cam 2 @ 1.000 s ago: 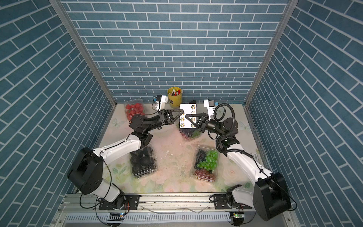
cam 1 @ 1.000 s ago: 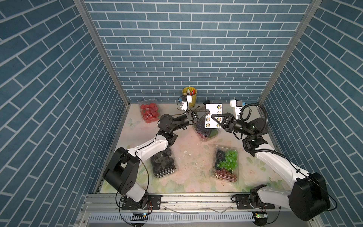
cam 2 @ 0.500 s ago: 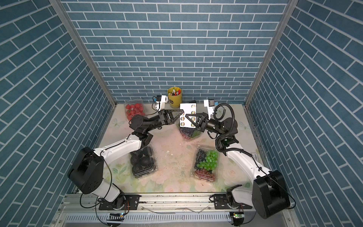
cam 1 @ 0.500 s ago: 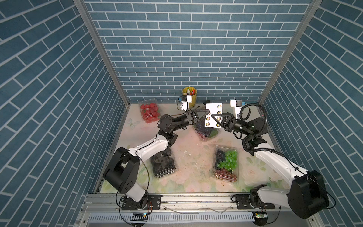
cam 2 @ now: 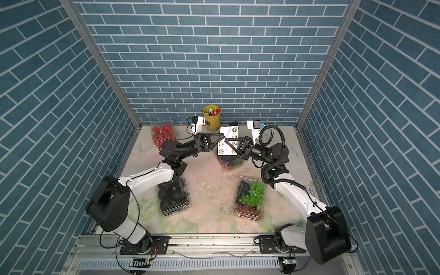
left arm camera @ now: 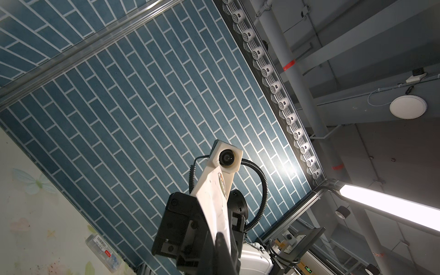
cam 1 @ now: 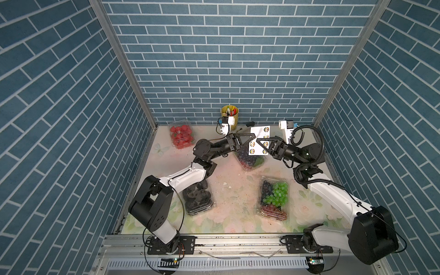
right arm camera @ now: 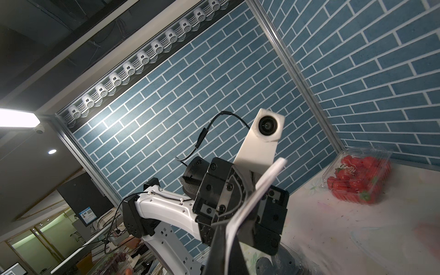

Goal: Label fruit boxes
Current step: Adjust the label sticker.

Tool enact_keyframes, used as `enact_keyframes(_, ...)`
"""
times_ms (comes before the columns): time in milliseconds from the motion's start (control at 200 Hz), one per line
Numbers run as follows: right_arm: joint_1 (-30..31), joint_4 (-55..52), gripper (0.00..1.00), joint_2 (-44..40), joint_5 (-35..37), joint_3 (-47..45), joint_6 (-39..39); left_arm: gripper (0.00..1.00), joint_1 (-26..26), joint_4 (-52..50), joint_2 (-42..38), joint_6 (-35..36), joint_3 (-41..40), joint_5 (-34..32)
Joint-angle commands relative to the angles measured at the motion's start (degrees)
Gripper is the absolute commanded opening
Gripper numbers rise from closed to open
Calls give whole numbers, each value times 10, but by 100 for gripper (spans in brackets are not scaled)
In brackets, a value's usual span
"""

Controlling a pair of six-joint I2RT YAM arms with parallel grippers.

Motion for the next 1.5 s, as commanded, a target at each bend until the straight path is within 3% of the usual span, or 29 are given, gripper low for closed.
enact_keyframes(0, -2, 20, 0, 8, 6, 11, 7, 0, -3, 28, -6, -2, 11, 14)
enact_keyframes(1495, -2, 15, 0, 5, 2, 15, 4, 0, 1, 36, 14, -17, 12, 21)
